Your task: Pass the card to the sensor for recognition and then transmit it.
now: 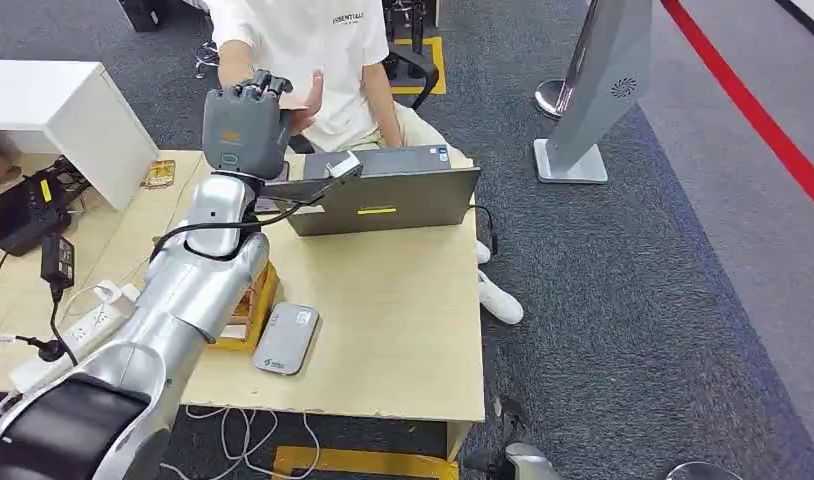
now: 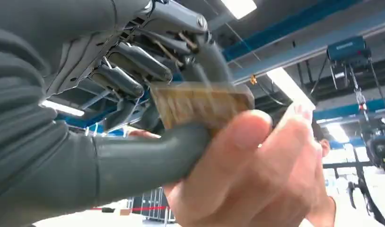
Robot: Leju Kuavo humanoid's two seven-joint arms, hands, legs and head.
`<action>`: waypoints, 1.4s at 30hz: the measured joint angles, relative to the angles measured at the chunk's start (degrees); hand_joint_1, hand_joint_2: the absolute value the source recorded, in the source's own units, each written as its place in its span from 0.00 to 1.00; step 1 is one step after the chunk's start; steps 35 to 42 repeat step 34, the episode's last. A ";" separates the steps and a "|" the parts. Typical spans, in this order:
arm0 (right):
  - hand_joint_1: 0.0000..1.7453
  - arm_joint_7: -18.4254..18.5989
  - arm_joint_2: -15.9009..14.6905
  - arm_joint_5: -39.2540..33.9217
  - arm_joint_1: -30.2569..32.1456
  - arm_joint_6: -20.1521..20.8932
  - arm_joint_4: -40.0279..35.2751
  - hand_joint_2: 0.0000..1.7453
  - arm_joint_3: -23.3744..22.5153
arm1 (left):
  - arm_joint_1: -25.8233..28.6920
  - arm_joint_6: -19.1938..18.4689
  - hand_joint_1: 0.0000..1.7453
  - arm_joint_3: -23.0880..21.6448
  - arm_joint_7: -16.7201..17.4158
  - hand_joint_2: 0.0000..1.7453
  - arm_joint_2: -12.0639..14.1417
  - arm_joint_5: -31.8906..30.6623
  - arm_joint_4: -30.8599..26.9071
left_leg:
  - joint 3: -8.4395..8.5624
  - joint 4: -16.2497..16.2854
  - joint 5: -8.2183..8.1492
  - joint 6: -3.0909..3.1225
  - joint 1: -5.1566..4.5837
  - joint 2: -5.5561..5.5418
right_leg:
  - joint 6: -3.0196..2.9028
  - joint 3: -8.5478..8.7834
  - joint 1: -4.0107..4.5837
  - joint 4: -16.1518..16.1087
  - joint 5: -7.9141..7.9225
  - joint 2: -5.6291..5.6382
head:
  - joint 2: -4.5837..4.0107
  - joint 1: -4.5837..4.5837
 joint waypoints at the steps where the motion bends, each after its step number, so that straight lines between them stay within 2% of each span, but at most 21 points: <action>1: 0.00 -0.07 0.07 -0.28 0.00 0.00 0.00 1.00 -0.02 | -0.11 0.26 0.00 0.09 -0.15 1.00 -0.04 0.26 0.59 | 0.00 0.00 0.00 0.00 0.00 0.00 | 0.00 0.00 0.00 0.00 0.00 0.00 | 0.00 0.00; 4: 0.00 -0.22 0.11 -0.46 0.04 0.00 0.09 1.00 -0.02 | -0.17 0.77 0.00 0.37 -1.27 1.00 -0.04 1.16 1.92 | 0.00 0.00 0.00 0.00 0.00 0.00 | 0.00 0.00 0.00 0.00 0.00 0.00 | 0.00 -0.02; 10: 0.00 0.00 -0.20 -1.24 0.25 0.00 0.24 1.00 -0.22 | 0.08 0.55 0.00 1.49 -6.41 1.00 0.67 5.75 2.56 | -0.01 0.00 0.00 0.00 0.00 0.00 | 0.00 0.00 0.00 0.00 0.00 0.00 | 0.00 0.00; 13: 0.00 -0.74 -0.70 -1.61 0.70 0.00 0.24 1.00 -0.65 | 1.46 -0.31 0.00 2.80 -10.41 1.00 2.91 10.58 2.27 | -0.01 -0.03 -0.01 -0.01 0.00 0.03 | 0.00 -0.01 0.00 0.01 0.00 0.06 | 0.00 0.00; 15: 0.00 -1.42 -1.07 -2.40 1.10 0.00 0.24 1.00 -1.07 | 2.55 -1.95 0.00 4.05 -11.87 1.00 5.19 13.89 2.01 | -0.01 -0.05 -0.01 -0.01 0.01 0.15 | -0.01 -0.04 0.01 0.03 0.00 0.19 | 0.00 0.02; 18: 0.00 -2.27 -1.79 -2.67 2.06 0.00 0.24 1.00 -1.90 | 4.20 -3.69 0.00 6.98 -13.62 1.00 11.40 19.85 1.88 | 0.10 -0.09 -0.03 -0.04 0.02 0.46 | -0.05 -0.10 0.03 0.07 0.00 0.48 | 0.00 0.11; 23: 0.00 -3.93 -2.86 -3.39 4.02 -0.02 0.24 1.00 -3.15 | 6.94 -5.47 0.00 16.12 -18.32 1.00 25.50 31.41 2.67 | 0.13 -0.17 -0.15 -0.26 0.13 0.96 | -0.20 -0.33 0.09 0.20 -0.01 0.98 | 0.00 -0.11; 26: 0.00 -3.96 -3.28 -2.91 4.38 -0.02 0.24 1.00 -3.34 | 9.14 -6.66 0.00 23.22 -19.62 1.00 34.25 38.71 4.87 | 0.06 -0.21 -0.24 -0.42 0.16 0.99 | -0.38 -0.38 0.14 0.32 -0.12 1.03 | 0.00 -0.07; 30: 0.00 -4.00 -3.58 -1.92 4.98 0.07 0.22 1.00 -3.37 | 15.26 -8.31 0.00 34.28 -20.76 1.00 45.58 47.61 8.13 | 0.19 -0.22 -0.44 -0.63 0.18 1.43 | -0.56 -0.53 0.13 0.32 -0.26 1.49 | 0.00 -0.29; 33: 0.00 -4.15 -3.69 -1.25 5.25 0.07 0.22 1.00 -3.34 | 21.13 -10.92 0.00 42.21 -21.26 1.00 51.00 54.21 10.22 | 0.10 -0.23 -0.55 -0.69 0.18 1.04 | -0.65 -0.37 0.12 0.31 -0.49 1.16 | 0.00 -0.02; 34: 0.00 -4.15 -3.71 -1.16 5.30 0.17 0.20 1.00 -3.34 | 23.46 -11.79 0.00 44.58 -21.29 1.00 52.49 56.50 10.81 | 0.17 -0.23 -0.59 -0.70 0.17 1.10 | -0.66 -0.37 0.12 0.31 -0.50 1.20 | 0.00 -0.04; 42: 0.00 -4.15 -3.71 -1.16 5.30 0.17 0.20 1.00 -3.34 | 23.46 -11.79 0.00 44.58 -21.29 1.00 52.49 56.50 10.81 | 0.17 -0.23 -0.59 -0.70 0.17 1.10 | -0.66 -0.37 0.12 0.31 -0.50 1.20 | 0.00 -0.04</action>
